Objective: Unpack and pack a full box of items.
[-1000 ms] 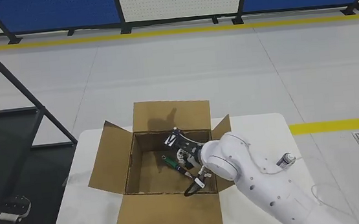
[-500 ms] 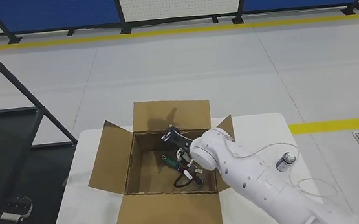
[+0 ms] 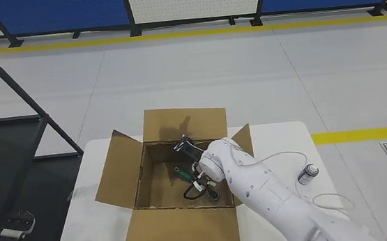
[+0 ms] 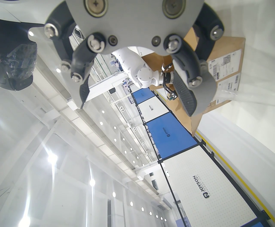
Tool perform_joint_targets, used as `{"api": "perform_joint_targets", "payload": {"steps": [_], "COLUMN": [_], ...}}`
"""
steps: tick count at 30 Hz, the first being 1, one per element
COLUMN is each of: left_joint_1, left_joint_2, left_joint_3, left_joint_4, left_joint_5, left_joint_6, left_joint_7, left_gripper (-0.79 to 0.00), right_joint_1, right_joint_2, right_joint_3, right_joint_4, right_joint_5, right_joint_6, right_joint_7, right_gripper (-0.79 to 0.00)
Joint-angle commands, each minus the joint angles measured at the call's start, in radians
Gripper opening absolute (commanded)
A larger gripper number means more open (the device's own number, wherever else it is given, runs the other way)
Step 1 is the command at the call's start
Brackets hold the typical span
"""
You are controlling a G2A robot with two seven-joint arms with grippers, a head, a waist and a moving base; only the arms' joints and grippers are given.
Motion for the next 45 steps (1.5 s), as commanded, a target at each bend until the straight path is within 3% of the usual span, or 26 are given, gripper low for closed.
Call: {"api": "perform_joint_targets", "payload": {"steps": [1,2,3,5,13,20,26,33,38,45], "left_joint_1": [0.0,0.0,0.0,0.0,0.0,0.0,0.0,0.0,0.0,0.0], "left_joint_2": [0.0,0.0,0.0,0.0,0.0,0.0,0.0,0.0,0.0,0.0], "left_joint_3": [0.0,0.0,0.0,0.0,0.0,0.0,0.0,0.0,0.0,0.0], "left_joint_4": [0.0,0.0,0.0,0.0,0.0,0.0,0.0,0.0,0.0,0.0], "left_joint_5": [0.0,0.0,0.0,0.0,0.0,0.0,0.0,0.0,0.0,0.0], "left_joint_6": [0.0,0.0,0.0,0.0,0.0,0.0,0.0,0.0,0.0,0.0], "left_joint_7": [0.0,0.0,0.0,0.0,0.0,0.0,0.0,0.0,0.0,0.0], "left_gripper": [0.0,0.0,0.0,0.0,0.0,0.0,0.0,0.0,0.0,0.0], "right_joint_1": [0.006,0.01,0.014,0.019,0.035,0.003,-0.124,-0.441,-0.634,-0.88], "right_joint_2": [-0.009,-0.013,-0.017,-0.023,-0.026,0.033,0.131,0.257,0.301,0.338], "right_joint_3": [0.003,0.005,0.007,0.011,0.032,0.093,0.213,0.473,0.635,0.878], "right_joint_4": [0.022,0.031,0.04,0.052,0.029,-0.143,-0.468,-1.047,-1.332,-1.607], "right_joint_5": [0.007,0.011,0.012,0.014,-0.003,-0.06,-0.175,-0.357,-0.442,-0.458], "right_joint_6": [-0.006,-0.008,-0.008,-0.012,-0.031,-0.035,0.014,-0.024,-0.042,-0.026], "right_joint_7": [-0.006,-0.009,-0.012,-0.02,-0.05,-0.034,0.049,0.14,0.151,0.146], "right_gripper": [-0.172,-0.065,-0.018,0.0,0.0,0.0,0.0,0.0,0.0,0.0]}}
